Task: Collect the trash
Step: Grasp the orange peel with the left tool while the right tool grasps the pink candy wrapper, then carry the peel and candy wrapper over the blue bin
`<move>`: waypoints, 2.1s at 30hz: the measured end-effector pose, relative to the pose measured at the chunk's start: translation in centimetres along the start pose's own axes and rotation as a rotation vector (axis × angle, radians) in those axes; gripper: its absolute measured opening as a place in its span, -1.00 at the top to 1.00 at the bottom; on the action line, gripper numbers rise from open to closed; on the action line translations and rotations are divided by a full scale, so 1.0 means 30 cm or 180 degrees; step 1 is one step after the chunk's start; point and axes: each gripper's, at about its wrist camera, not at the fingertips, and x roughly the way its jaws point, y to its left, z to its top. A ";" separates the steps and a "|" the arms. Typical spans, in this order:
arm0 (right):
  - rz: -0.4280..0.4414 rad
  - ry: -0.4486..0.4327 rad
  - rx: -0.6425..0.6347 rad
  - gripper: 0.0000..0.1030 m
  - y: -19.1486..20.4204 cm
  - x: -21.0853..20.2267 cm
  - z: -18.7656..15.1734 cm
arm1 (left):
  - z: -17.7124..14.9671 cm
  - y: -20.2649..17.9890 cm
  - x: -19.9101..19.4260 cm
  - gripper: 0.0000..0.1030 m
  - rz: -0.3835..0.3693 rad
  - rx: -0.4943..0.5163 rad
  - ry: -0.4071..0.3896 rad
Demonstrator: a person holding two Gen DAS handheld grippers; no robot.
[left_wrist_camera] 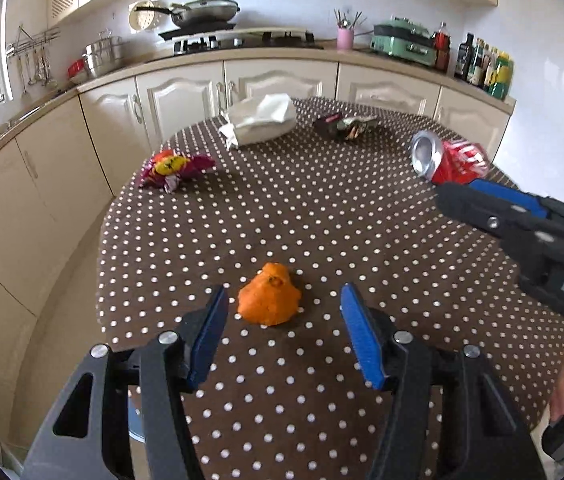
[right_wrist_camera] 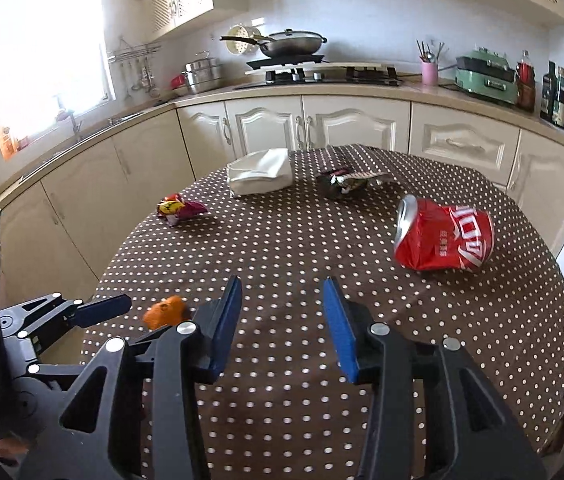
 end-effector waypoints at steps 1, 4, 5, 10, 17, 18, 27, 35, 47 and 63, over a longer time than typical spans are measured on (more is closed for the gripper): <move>0.0007 0.0014 0.0004 0.21 -0.003 0.005 -0.003 | 0.001 -0.002 0.017 -0.11 0.0020 0.0000 0.0027; 0.0044 0.0059 0.0014 0.21 -0.006 0.029 -0.002 | 0.007 0.004 0.044 0.11 0.0025 -0.0020 0.0098; 0.0048 0.0071 0.0019 0.21 -0.009 0.038 0.000 | 0.008 0.005 0.055 0.13 0.0024 -0.0010 0.0138; 0.0072 0.0105 0.0007 0.20 -0.002 0.060 0.008 | 0.019 0.017 0.068 0.32 0.0008 0.0056 0.0144; 0.0145 0.0139 -0.0073 0.19 0.058 0.096 0.034 | 0.032 0.094 0.048 0.33 0.0082 -0.0166 0.0033; 0.0156 0.0149 -0.0094 0.18 0.071 0.104 0.038 | 0.036 0.119 0.039 0.33 0.0109 -0.0218 -0.0002; 0.0253 0.0265 -0.0320 0.08 0.218 0.209 0.088 | 0.053 0.326 -0.024 0.33 0.0383 -0.0616 -0.0231; 0.0263 0.0366 -0.0627 -0.22 0.378 0.364 0.164 | 0.058 0.526 -0.007 0.33 0.0706 -0.0940 -0.0290; 0.0046 0.0630 -0.1189 -0.30 0.529 0.663 0.265 | 0.086 0.700 0.040 0.33 0.0854 -0.1053 -0.0319; 0.0506 0.0418 -0.1121 0.12 0.678 0.503 0.183 | -0.028 0.766 -0.071 0.33 0.0983 -0.1200 -0.0384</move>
